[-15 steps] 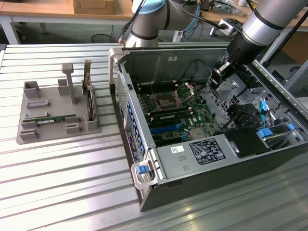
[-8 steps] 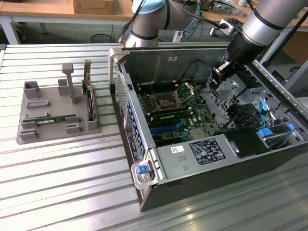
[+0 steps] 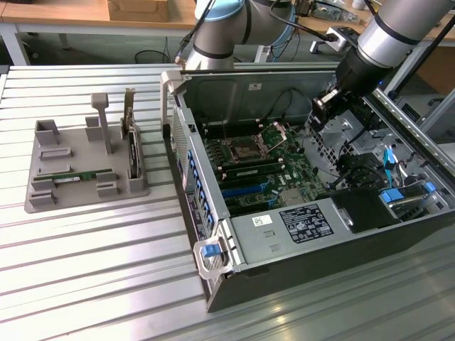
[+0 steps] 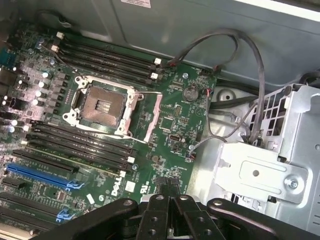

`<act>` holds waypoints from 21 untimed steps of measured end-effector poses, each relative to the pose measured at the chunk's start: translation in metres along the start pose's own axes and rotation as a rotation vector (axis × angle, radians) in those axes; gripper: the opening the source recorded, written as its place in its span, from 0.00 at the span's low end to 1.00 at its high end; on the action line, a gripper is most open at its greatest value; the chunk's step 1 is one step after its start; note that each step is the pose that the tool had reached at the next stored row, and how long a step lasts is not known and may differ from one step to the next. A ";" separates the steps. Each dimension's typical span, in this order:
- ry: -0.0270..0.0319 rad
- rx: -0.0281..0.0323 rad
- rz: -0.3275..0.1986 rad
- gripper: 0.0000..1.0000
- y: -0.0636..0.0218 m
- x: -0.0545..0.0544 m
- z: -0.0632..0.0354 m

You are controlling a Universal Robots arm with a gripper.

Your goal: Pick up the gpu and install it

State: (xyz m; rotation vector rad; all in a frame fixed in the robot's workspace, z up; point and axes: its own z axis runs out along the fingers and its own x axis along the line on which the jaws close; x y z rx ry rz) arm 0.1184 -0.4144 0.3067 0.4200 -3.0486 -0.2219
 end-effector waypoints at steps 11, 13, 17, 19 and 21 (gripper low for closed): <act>-0.0160 -0.0038 0.106 0.10 0.0000 0.000 0.0000; -0.0177 -0.0042 0.117 0.10 0.0000 0.000 0.0000; -0.0189 -0.0045 0.125 0.10 0.0000 0.000 0.0000; -0.0189 -0.0045 0.125 0.10 0.0000 0.000 0.0000; -0.0189 -0.0045 0.125 0.10 0.0000 0.000 0.0000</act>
